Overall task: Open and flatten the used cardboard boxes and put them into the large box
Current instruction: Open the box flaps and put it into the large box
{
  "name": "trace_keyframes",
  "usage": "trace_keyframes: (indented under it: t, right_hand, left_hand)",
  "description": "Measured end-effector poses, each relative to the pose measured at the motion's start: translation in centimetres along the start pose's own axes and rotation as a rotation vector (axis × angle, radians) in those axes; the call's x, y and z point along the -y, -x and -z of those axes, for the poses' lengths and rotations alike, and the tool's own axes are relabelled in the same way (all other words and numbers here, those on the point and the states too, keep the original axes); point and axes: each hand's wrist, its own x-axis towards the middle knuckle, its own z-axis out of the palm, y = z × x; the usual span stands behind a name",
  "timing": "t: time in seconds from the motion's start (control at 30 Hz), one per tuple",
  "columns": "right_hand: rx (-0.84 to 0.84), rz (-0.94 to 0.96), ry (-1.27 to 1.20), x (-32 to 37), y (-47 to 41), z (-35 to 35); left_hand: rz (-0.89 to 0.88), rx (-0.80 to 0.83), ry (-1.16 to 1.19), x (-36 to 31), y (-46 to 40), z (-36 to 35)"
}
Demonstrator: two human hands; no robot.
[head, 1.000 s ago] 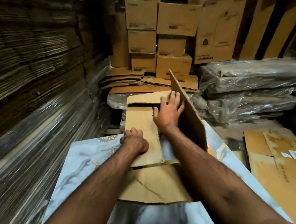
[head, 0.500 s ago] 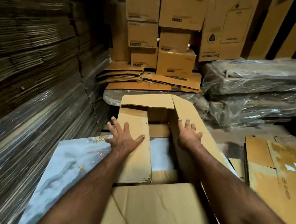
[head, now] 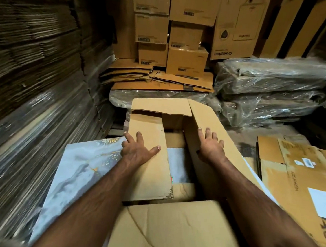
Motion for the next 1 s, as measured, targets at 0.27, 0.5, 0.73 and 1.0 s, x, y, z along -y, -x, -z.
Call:
trace_keyframes:
  t: [0.27,0.5,0.73,1.0]
  right_hand:
    - [-0.018,-0.030,0.222,2.7,3.4,0.6]
    - [0.008,0.225,0.126,7.3,-1.1,0.1]
    - [0.117,0.301,0.195,6.9,-8.0,-1.1]
    - [-0.215,0.397,0.078,9.4,-16.9,2.3]
  left_hand:
    - [0.027,0.015,0.147,0.7,0.4,1.2]
    - [-0.017,-0.199,0.115,0.1,-4.0,1.6]
    - [-0.076,-0.166,0.097,-1.2,-9.2,1.5]
    - [-0.034,-0.279,-0.014,-1.2,-10.4,-0.6]
